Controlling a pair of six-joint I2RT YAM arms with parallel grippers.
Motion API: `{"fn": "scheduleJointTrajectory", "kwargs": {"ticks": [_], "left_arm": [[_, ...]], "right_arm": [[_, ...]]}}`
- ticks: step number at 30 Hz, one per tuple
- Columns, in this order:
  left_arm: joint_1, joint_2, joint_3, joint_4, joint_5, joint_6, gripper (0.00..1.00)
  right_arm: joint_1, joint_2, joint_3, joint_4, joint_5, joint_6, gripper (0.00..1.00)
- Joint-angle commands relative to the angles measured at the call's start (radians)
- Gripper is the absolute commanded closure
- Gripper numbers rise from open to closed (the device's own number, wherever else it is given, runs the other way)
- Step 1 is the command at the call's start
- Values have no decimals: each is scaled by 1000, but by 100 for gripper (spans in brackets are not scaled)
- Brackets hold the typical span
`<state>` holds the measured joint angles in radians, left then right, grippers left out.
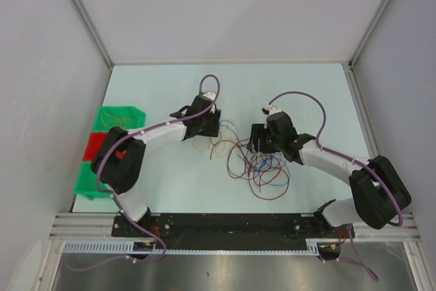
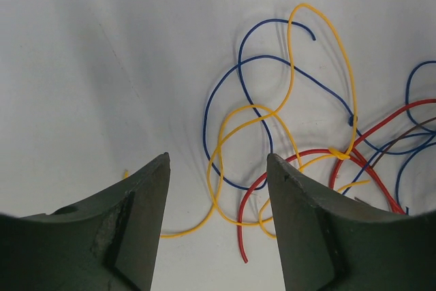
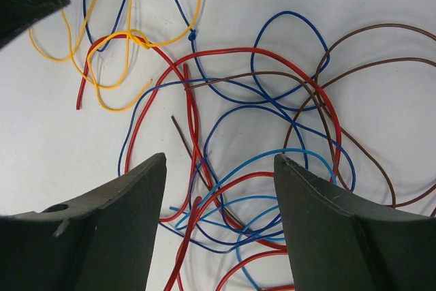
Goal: Untangle the cables
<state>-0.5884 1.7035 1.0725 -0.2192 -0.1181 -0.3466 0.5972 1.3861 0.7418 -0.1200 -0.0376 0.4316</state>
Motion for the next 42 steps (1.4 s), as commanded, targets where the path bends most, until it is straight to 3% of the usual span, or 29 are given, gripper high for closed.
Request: {"fn": "scheduleJointTrajectory", "kwargs": {"ticks": [1, 8, 11, 12, 14, 28, 42], "left_arm": [[-17, 47, 40, 23, -38, 23, 37], [-22, 84, 24, 29, -57, 8, 49], [-27, 79, 24, 32, -55, 8, 69], [-27, 77, 26, 27, -60, 6, 87], [-31, 71, 53, 6, -86, 1, 100], [-31, -160, 357, -301, -189, 21, 100], [-30, -225, 664, -470, -325, 103, 100]], "right_arm": [[-25, -19, -9, 66, -54, -13, 31], [-62, -16, -21, 85, -105, -11, 31], [-69, -16, -24, 91, -123, -10, 31], [-76, -15, -25, 94, -130, -7, 30], [-79, -13, -25, 94, -136, -7, 30], [-94, -9, -28, 97, -153, -1, 30], [-97, -7, -28, 92, -151, 2, 30]]}}
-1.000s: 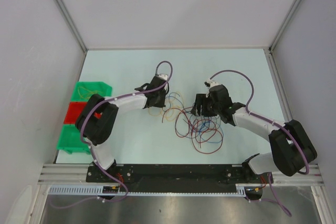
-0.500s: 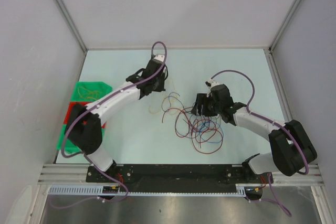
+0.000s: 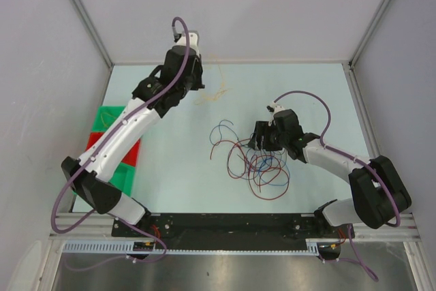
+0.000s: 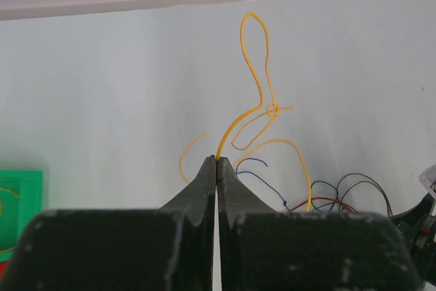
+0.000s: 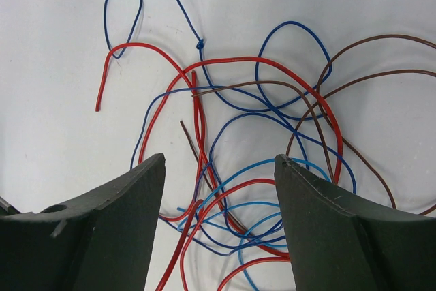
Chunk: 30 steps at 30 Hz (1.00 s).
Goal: Untangle the cables
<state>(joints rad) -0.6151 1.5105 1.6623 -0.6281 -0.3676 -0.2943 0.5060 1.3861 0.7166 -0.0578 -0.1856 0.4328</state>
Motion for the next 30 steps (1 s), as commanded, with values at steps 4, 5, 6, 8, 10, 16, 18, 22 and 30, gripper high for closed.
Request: {"fn": "scheduleJointTrajectory", "kwargs": {"ticks": [4, 5, 6, 8, 10, 16, 18, 22, 30], "left_arm": [[56, -32, 112, -169, -252, -21, 100], [102, -29, 117, -200, -166, -61, 100], [160, -26, 114, -218, -37, -98, 100], [288, -23, 58, -188, 173, -132, 100], [246, -15, 47, -179, 239, -57, 100], [261, -73, 48, -239, 21, -81, 100], [303, -105, 27, -223, 16, -103, 100], [330, -159, -18, -206, -56, -121, 100], [449, -226, -110, -168, -79, -173, 100]], "right_arm": [[-7, -9, -3, 30, -3, 1, 30], [-7, -7, -3, 29, -3, 3, 30], [-7, -7, -3, 29, -3, 3, 30], [-7, -7, -3, 30, -3, 3, 30], [-9, -7, -3, 30, -5, 3, 30], [-9, -6, -3, 29, -6, 3, 30], [-11, -7, -3, 29, -5, 4, 30], [-9, -9, -2, 30, -5, 4, 29], [-14, -6, -2, 27, -8, 6, 29]]}}
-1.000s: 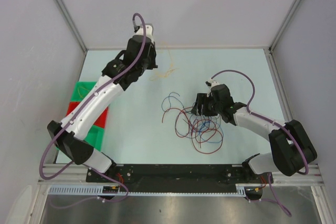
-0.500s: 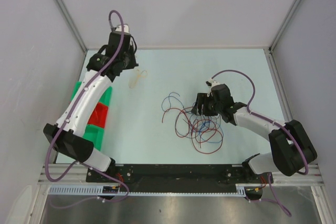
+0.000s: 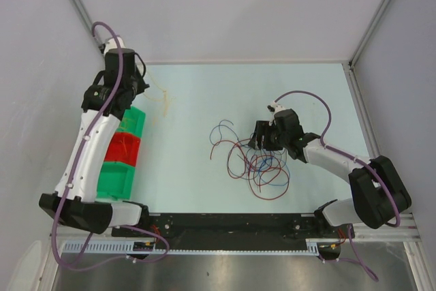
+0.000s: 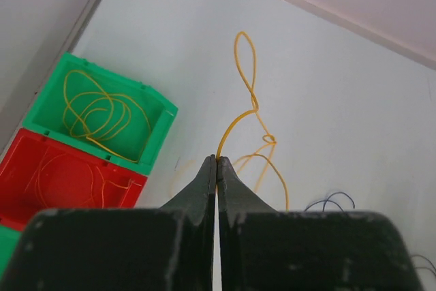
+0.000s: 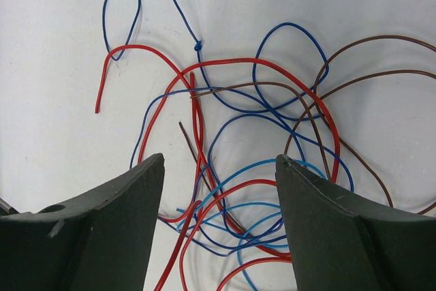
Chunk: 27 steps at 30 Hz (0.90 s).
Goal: Untangle the cables
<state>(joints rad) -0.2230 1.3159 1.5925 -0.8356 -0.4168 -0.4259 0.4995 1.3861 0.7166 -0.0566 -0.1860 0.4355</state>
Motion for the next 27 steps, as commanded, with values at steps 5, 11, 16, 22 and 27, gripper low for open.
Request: {"fn": "scheduleJointTrajectory", "kwargs": {"ticks": [5, 11, 16, 22, 27], "left_arm": [[146, -58, -75, 66, -50, -80, 100], [220, -87, -127, 141, -39, -105, 100], [286, -73, -123, 164, -36, -106, 100], [313, -83, -135, 165, -66, -126, 100], [327, -90, -181, 217, -91, -128, 100]], "right_arm": [[-9, -4, -3, 26, -10, 5, 29], [-12, -1, -2, 29, -15, 5, 29], [-13, -1, -2, 29, -21, 3, 29], [-16, 2, -2, 31, -29, 3, 29], [-16, 4, -3, 32, -36, 2, 29]]}}
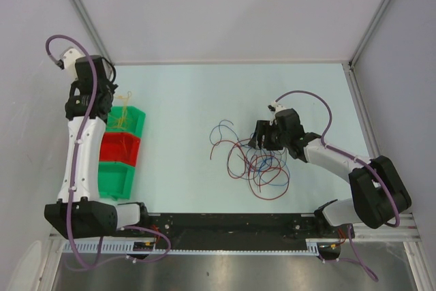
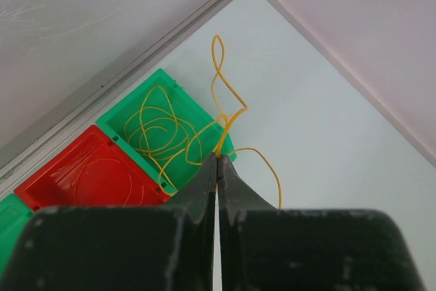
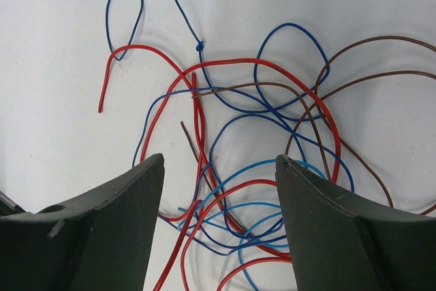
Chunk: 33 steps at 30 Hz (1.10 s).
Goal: Untangle the cables
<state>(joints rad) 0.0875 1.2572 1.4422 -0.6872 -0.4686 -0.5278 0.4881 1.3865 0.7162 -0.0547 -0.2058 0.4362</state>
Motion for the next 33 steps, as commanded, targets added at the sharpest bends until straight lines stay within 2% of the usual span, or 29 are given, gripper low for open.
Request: {"fn": "scheduleJointTrajectory", "kwargs": {"ticks": [1, 13, 20, 25, 33], "left_arm": [[17, -25, -40, 78, -39, -29, 100], [38, -13, -169, 164, -96, -116, 100], [38, -74, -319, 178, -151, -189, 100], [40, -67, -325, 127, -188, -233, 100], [52, 8, -295, 155, -170, -241, 100]], "right_arm": [[-6, 5, -1, 33, -17, 1, 29], [-16, 6, -3, 32, -27, 3, 29], [-19, 9, -1, 33, -33, 2, 29], [-19, 13, -1, 35, -38, 2, 29], [-23, 16, -3, 35, -41, 4, 29]]}}
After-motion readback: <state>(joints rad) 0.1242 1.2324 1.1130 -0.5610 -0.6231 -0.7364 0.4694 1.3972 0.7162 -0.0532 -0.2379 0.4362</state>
